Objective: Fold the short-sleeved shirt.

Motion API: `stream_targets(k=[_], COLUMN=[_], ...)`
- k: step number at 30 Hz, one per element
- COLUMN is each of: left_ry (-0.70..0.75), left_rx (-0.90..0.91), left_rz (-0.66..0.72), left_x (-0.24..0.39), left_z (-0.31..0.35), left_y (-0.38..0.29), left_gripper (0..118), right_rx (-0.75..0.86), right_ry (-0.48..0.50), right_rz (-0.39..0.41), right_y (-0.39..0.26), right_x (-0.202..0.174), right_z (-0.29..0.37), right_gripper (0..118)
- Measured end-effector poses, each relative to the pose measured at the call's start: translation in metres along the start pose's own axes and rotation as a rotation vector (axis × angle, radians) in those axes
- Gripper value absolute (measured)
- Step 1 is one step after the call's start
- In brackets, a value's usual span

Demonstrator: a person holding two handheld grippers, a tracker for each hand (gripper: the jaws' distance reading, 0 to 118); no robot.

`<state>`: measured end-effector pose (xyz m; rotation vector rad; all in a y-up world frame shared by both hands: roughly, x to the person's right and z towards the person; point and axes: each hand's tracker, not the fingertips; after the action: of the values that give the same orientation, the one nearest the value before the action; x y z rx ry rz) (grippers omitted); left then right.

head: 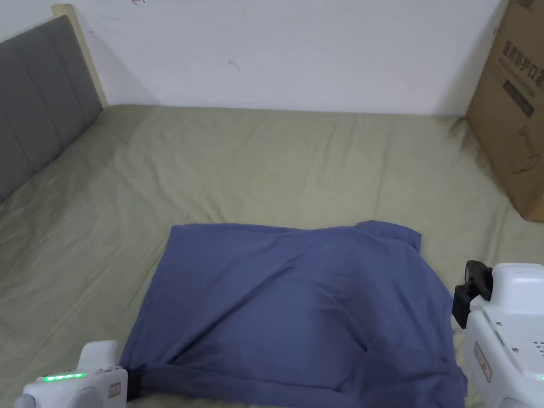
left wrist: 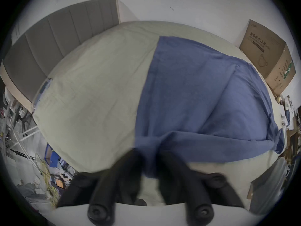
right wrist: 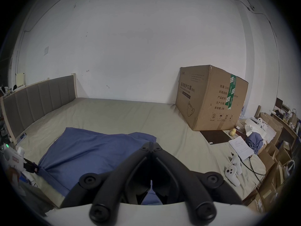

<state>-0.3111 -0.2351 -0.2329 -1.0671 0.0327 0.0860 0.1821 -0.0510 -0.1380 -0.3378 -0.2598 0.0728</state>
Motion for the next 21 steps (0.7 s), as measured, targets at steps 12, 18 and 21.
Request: stream_targets(k=[12,18,21], left_ry=[-0.006,-0.01,-0.009], left_rx=[0.13,0.137,0.136], left_rz=[0.001,-0.011,-0.011], left_x=[-0.001,0.001,0.002], left_z=[0.032,0.035,0.036], left_y=[0.006,0.009,0.01], left_gripper=[4,4,4], right_rx=[-0.499,-0.638,-0.644], right_ry=[-0.012,-0.008,0.001], right_rz=[-0.114,-0.128,-0.116], right_y=[-0.128,-0.176,-0.176], right_x=[0.019,0.015,0.012], right_z=[-0.025,-0.036,-0.038], right_gripper=[111,101,44])
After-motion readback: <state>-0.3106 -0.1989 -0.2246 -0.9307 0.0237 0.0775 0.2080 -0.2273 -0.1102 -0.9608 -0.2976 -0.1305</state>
